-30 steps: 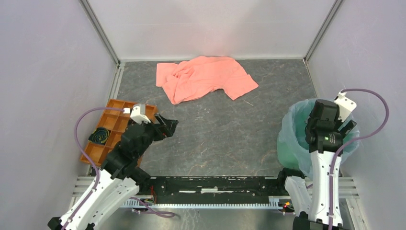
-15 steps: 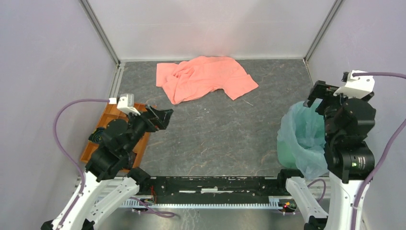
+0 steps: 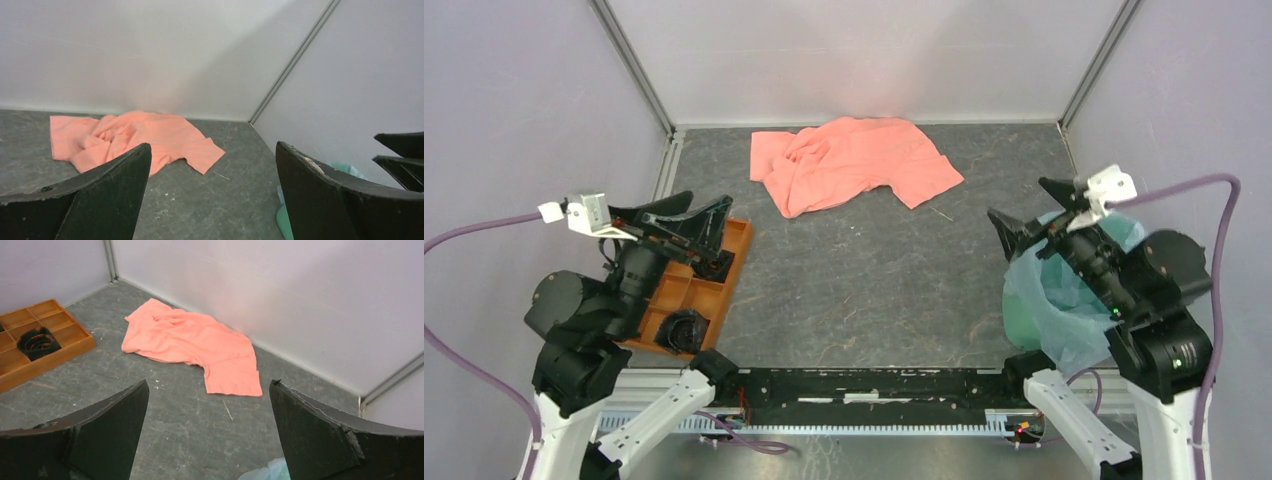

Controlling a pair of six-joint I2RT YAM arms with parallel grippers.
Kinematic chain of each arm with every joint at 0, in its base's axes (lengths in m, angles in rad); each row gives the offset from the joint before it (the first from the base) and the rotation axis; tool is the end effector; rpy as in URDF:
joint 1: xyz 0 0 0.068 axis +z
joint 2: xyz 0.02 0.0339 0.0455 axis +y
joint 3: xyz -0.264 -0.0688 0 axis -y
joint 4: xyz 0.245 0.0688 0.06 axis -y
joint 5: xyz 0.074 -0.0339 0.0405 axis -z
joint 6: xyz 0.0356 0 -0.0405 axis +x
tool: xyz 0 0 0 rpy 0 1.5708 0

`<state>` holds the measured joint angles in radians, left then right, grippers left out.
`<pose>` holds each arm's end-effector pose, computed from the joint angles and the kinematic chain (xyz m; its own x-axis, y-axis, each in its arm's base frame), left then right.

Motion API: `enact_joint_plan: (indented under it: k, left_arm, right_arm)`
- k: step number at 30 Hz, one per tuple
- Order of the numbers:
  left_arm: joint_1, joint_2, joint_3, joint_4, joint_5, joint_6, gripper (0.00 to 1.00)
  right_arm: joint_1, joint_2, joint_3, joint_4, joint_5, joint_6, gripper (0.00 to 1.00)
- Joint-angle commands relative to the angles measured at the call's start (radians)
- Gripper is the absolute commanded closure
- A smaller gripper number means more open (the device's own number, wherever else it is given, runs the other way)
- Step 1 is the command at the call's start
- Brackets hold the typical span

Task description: Put the trash bags into the trash bin

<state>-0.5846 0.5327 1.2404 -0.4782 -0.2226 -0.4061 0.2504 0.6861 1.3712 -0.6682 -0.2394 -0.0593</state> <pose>0.0424 -0.0186 0.4772 0.0325 -0.4835 -0.8747 0.4047 0.8066 -0.4308 0.0716 0.0270 0.4841 0.0442 -0.0481 -0.9979 -0.4686 0.8811 -0.0633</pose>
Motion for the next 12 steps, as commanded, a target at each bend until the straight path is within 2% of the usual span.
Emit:
enact_joint_plan:
  k: [1,5,12]
  left_arm:
    - [0.0,0.008,0.059,0.029,-0.045,0.105,0.0]
    - [0.0,0.02,0.092,0.029,-0.051,0.126,0.0]
    - [0.0,0.022,0.097,0.032,-0.062,0.131,0.0]
  right_arm:
    - [0.077,-0.109,-0.076,0.105,0.072,-0.086,0.02]
    - [0.099,-0.173,-0.137,0.128,0.179,-0.094,0.02]
    - [0.097,-0.223,-0.202,0.183,0.271,-0.066,0.02]
